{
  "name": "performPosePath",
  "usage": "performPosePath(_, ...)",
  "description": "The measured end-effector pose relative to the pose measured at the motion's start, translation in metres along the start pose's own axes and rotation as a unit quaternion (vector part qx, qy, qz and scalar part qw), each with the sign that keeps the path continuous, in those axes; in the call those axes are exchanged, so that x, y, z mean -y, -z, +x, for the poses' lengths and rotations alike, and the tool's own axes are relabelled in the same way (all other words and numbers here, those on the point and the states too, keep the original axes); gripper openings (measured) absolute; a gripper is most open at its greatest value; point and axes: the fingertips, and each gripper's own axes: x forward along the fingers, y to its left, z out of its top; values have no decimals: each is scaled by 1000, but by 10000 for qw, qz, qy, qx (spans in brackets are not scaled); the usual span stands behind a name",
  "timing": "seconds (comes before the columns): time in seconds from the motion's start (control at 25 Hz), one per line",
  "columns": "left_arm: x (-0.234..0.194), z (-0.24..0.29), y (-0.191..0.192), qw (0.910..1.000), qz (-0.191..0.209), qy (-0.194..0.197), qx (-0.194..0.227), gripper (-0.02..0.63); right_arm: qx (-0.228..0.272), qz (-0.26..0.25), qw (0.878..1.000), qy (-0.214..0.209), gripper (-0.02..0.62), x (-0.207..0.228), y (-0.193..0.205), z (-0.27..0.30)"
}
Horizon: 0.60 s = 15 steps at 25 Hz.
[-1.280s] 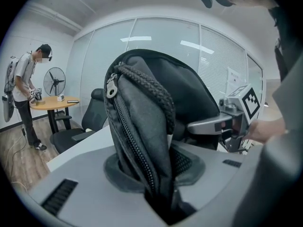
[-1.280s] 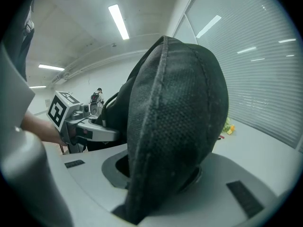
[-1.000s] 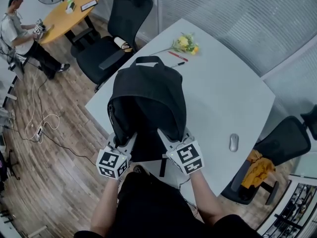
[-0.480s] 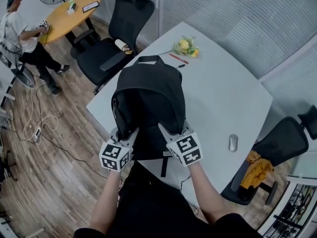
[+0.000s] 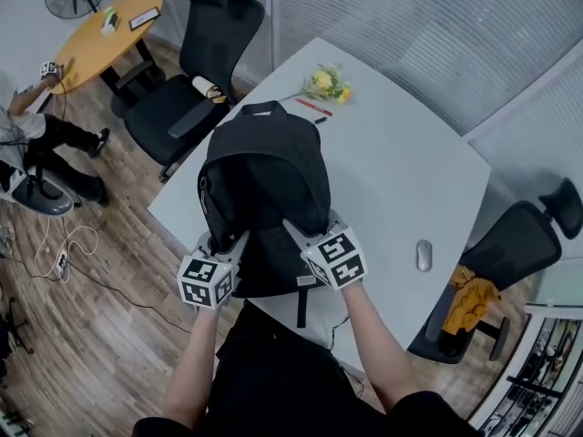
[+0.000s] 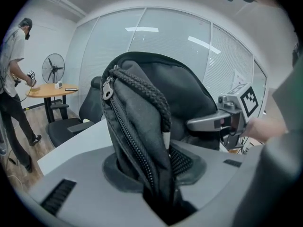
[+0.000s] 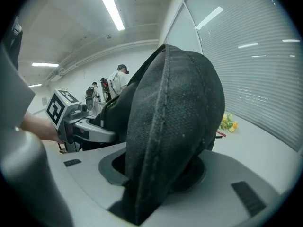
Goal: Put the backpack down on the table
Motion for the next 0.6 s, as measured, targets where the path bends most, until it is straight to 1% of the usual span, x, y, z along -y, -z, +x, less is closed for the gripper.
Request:
performPosePath(0.2, -14, 15, 0, 9998, -130, 94, -146, 127, -89, 67, 9999, -28, 160, 13, 1, 18)
performPosePath(0.6, -40, 42, 3, 9979, -453, 271, -381, 138, -435, 231, 9988, -25, 170, 34, 4, 51)
